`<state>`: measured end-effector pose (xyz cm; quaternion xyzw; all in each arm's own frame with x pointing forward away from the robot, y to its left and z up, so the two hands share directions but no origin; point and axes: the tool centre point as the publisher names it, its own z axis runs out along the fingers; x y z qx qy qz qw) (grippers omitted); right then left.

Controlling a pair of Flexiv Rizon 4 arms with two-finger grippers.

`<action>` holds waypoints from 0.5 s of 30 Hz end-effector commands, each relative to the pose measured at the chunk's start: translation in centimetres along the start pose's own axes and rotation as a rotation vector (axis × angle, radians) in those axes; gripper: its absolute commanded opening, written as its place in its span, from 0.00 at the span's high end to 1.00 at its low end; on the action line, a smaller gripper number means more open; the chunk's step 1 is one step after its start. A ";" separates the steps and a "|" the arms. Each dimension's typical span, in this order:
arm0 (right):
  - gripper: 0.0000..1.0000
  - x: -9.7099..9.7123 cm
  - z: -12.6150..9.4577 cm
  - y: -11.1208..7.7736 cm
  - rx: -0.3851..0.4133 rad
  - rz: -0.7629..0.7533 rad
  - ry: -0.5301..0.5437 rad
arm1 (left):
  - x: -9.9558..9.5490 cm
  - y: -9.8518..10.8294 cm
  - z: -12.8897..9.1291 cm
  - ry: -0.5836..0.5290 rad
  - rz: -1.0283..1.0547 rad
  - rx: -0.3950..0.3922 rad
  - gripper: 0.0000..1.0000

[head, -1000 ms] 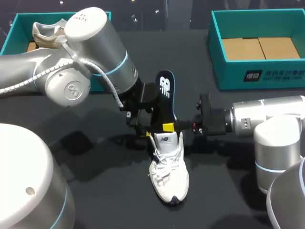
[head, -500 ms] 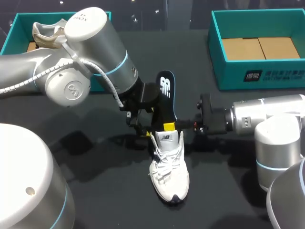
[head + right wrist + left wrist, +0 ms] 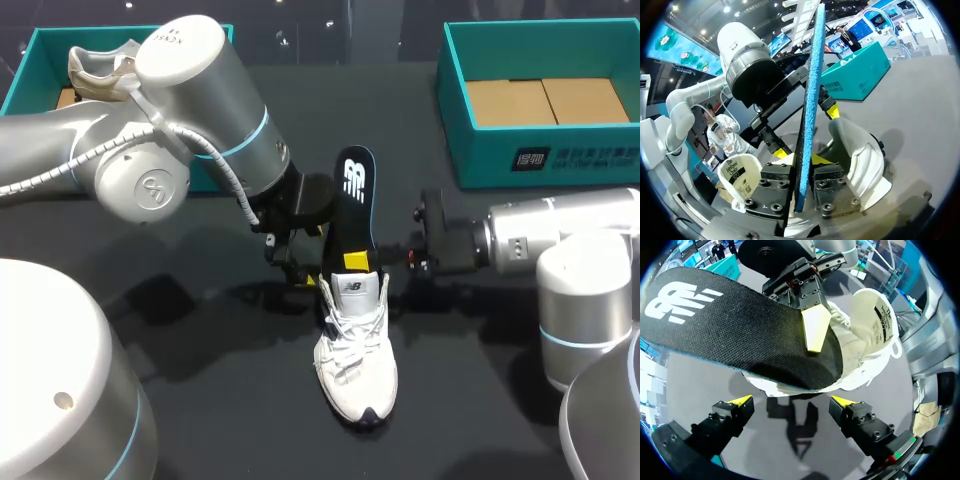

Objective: Take the shoe out of the shoebox, open the shoe tongue, remove and reinsert the insole, then place the shoe into the shoebox

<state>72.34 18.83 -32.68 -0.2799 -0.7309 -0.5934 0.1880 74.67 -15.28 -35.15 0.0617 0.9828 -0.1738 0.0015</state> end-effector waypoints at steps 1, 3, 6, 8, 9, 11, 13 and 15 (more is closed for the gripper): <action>0.83 0.2 -0.1 0.4 0.013 -0.004 -0.003 | 0.0 0.0 0.1 0.000 0.000 -0.002 0.00; 0.83 0.2 -0.2 0.6 0.016 -0.011 -0.001 | 0.0 0.0 0.1 0.000 0.000 -0.002 0.00; 0.82 0.2 -0.3 1.0 0.024 -0.020 0.002 | 0.0 0.0 0.1 0.000 0.000 -0.002 0.00; 0.82 0.2 -0.3 1.4 0.034 -0.027 0.003 | 0.0 0.0 0.1 0.000 0.000 -0.002 0.00; 0.82 0.1 -0.4 1.6 0.039 -0.031 0.004 | 0.0 0.0 0.1 0.000 0.000 -0.002 0.00; 0.82 0.1 -0.5 2.0 0.049 -0.040 0.006 | 0.0 0.0 0.1 0.000 0.000 -0.002 0.00; 0.82 0.0 -0.5 2.3 0.056 -0.046 0.008 | 0.0 0.0 0.1 0.000 0.000 -0.002 0.00; 0.82 -0.2 -0.6 2.7 0.063 -0.052 0.013 | 0.0 0.0 0.1 0.000 0.000 -0.002 0.00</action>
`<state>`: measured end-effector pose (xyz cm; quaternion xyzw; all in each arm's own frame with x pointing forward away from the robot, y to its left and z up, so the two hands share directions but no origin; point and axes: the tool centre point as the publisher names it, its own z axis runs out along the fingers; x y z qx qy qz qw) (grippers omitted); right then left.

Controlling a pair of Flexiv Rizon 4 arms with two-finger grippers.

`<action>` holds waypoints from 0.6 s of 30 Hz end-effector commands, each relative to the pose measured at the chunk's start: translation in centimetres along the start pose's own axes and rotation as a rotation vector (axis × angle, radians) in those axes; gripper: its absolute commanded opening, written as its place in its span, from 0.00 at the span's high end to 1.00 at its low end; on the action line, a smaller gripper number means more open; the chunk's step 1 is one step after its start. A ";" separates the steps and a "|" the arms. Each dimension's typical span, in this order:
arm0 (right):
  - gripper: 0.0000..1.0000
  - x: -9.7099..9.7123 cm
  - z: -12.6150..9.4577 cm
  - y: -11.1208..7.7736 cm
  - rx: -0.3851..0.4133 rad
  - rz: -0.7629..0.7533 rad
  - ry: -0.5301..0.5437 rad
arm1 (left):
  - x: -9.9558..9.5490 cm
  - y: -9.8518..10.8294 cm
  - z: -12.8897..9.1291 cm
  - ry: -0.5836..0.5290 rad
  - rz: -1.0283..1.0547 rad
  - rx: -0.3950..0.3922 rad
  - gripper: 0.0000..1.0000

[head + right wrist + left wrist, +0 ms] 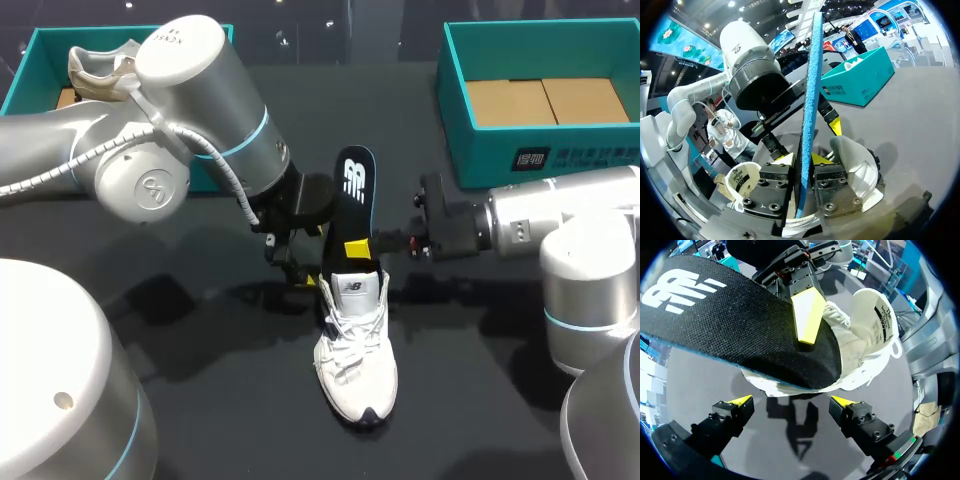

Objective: Take the shoe out of the shoebox, open the shoe tongue, remove and reinsert the insole, then place the shoe into the shoebox

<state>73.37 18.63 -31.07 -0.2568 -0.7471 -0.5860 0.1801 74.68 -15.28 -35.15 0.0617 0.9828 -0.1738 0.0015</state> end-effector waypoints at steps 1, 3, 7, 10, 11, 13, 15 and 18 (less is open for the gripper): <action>0.81 -0.4 -0.1 0.9 0.031 -0.007 0.010 | 0.0 0.0 0.1 0.000 0.000 -0.002 0.00; 0.81 -0.6 -0.1 1.2 0.036 -0.011 0.014 | 0.0 0.0 0.1 0.000 0.000 -0.002 0.00; 0.80 -0.9 -0.3 1.7 0.046 -0.019 0.020 | 0.0 0.0 0.1 0.000 0.000 -0.002 0.00; 0.80 -0.9 -0.4 2.1 0.050 -0.029 0.022 | 0.0 0.0 0.1 0.000 0.000 -0.002 0.00; 0.80 -1.0 -0.4 2.2 0.052 -0.033 0.023 | 0.0 0.0 0.1 0.000 0.000 -0.002 0.00; 0.81 -1.0 -0.5 2.5 0.055 -0.039 0.027 | 0.0 0.0 0.1 0.000 0.000 -0.002 0.00; 0.84 -1.1 -0.5 2.6 0.060 -0.044 0.031 | 0.0 0.0 0.1 0.000 0.000 -0.002 0.00; 1.00 -1.2 -0.3 2.6 0.063 -0.045 0.039 | 0.0 0.0 0.1 0.000 0.000 -0.002 0.00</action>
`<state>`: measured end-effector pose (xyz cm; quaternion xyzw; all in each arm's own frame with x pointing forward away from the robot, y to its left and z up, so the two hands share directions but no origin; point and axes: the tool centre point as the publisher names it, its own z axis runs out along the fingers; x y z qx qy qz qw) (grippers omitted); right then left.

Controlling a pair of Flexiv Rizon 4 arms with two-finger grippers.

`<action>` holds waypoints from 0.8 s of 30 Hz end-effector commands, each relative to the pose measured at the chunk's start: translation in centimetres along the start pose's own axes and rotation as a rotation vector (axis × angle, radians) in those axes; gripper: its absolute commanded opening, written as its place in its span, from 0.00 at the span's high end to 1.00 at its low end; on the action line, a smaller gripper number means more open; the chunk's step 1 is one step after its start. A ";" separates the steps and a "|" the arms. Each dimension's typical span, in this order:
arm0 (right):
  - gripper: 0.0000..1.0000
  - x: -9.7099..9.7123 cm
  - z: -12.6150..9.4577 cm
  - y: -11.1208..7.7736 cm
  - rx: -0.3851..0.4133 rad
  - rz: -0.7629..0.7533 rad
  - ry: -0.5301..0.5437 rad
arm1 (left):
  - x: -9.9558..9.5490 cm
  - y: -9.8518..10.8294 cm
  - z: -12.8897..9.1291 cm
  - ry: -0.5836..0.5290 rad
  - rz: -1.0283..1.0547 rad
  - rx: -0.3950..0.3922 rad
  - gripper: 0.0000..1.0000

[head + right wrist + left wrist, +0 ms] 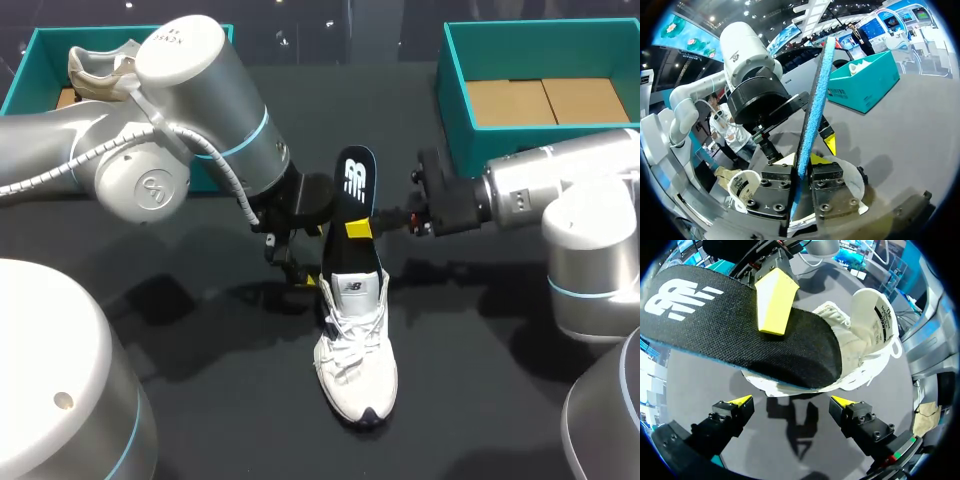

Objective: Take the shoe out of the shoebox, open the shoe tongue, remove and reinsert the insole, then place the shoe into the shoebox

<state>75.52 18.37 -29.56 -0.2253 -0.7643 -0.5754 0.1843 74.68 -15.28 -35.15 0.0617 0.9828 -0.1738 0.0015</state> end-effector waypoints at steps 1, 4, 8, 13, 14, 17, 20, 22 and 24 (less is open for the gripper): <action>1.00 -0.4 0.3 0.1 0.014 0.003 0.012 | 0.0 0.0 0.1 0.000 0.000 -0.002 0.00; 1.00 -0.6 0.4 -0.3 0.009 0.010 0.023 | 0.0 0.0 0.1 0.000 0.000 -0.002 0.00; 1.00 -0.6 0.7 -0.9 -0.001 0.017 0.035 | 0.0 0.0 0.1 0.000 0.000 -0.002 0.00; 1.00 -0.4 1.1 -1.8 -0.015 0.027 0.045 | 0.0 0.0 0.1 0.000 0.000 -0.002 0.00; 1.00 -0.4 1.2 -1.9 -0.018 0.030 0.047 | 0.0 0.0 0.1 0.000 0.000 -0.002 0.00; 1.00 -0.2 1.5 -2.6 -0.026 0.040 0.053 | 0.0 0.0 0.1 0.000 0.000 -0.002 0.00; 1.00 0.0 1.7 -3.2 -0.031 0.051 0.060 | 0.0 0.0 0.1 0.000 0.000 -0.002 0.00; 1.00 0.2 2.0 -3.6 -0.034 0.061 0.066 | 0.0 0.0 0.1 0.000 0.000 -0.002 0.00; 1.00 0.4 2.2 -4.0 -0.036 0.068 0.068 | 0.0 0.0 0.1 0.000 0.000 -0.002 0.00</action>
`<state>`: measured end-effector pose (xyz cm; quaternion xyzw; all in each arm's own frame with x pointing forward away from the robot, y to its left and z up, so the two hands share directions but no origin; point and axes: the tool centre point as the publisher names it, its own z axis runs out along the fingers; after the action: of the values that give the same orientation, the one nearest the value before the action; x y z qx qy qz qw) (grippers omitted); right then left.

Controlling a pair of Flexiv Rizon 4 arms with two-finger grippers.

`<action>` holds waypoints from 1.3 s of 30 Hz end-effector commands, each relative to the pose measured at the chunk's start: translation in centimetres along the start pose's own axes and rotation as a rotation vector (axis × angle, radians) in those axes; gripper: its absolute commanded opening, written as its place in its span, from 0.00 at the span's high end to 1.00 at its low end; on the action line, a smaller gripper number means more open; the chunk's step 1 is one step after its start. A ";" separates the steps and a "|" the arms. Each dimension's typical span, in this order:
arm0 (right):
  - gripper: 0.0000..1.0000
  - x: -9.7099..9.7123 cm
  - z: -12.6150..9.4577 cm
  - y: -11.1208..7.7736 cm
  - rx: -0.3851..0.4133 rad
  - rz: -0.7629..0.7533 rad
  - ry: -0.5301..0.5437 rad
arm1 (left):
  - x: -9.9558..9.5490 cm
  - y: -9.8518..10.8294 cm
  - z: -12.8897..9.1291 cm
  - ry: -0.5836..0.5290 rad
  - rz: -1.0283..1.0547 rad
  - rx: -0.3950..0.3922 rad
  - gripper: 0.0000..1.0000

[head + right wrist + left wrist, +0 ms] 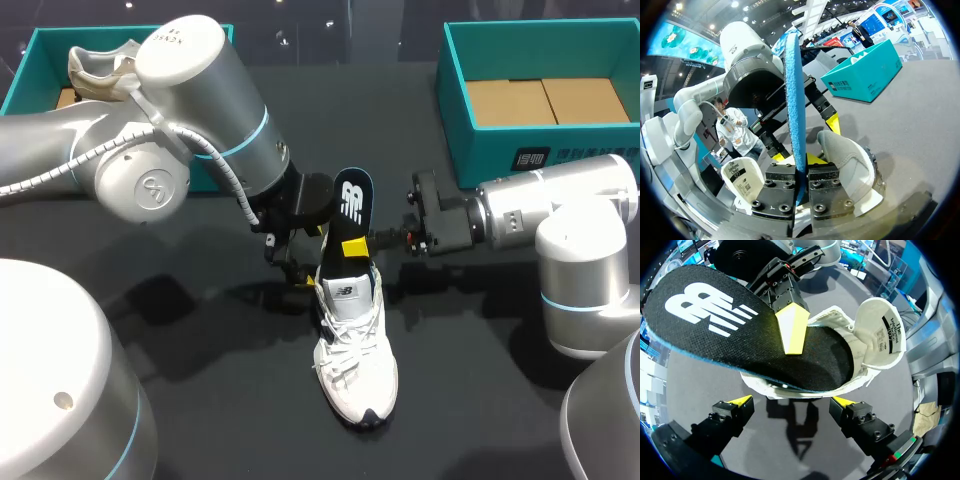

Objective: Take the shoe out of the shoebox, open the shoe tongue, remove and reinsert the insole, then place the shoe into the shoebox

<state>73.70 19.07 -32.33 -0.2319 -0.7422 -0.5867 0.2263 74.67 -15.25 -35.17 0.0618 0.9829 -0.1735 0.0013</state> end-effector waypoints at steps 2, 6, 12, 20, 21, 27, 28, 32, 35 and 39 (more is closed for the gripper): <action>1.00 0.3 0.8 -1.1 -0.011 0.008 -0.001 | 0.0 -0.1 0.1 -0.001 0.000 -0.001 0.00; 1.00 0.5 0.8 -1.3 -0.007 0.020 -0.003 | 0.0 -0.1 0.1 -0.001 0.000 -0.001 0.00; 1.00 0.8 0.4 -1.4 0.012 0.041 -0.010 | 0.0 -0.1 0.1 -0.001 0.000 -0.001 0.00; 1.00 1.0 -0.1 -1.2 0.068 0.078 0.003 | 0.0 -0.1 0.1 -0.001 0.000 -0.001 0.00; 1.00 1.0 -0.1 -1.2 0.076 0.084 0.010 | 0.0 -0.1 0.1 -0.001 0.000 -0.001 0.00; 1.00 0.7 0.3 -1.8 0.106 0.125 0.046 | 0.0 -0.1 0.1 -0.001 0.000 -0.001 0.00; 1.00 0.6 0.4 -1.9 0.111 0.131 0.050 | 0.0 -0.1 0.1 -0.001 0.000 -0.001 0.00; 1.00 0.5 0.5 -2.3 0.126 0.154 0.058 | 0.0 -0.1 0.1 -0.001 0.000 -0.001 0.00; 1.00 0.5 0.5 -2.5 0.136 0.168 0.062 | 0.0 -0.1 0.1 -0.001 0.000 -0.001 0.00; 1.00 0.8 0.5 -2.8 0.130 0.169 0.059 | 0.0 -0.1 0.1 -0.001 0.000 -0.001 0.00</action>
<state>71.68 18.92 -33.71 -0.2593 -0.7503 -0.5210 0.3137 74.68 -15.28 -35.15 0.0617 0.9829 -0.1737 0.0014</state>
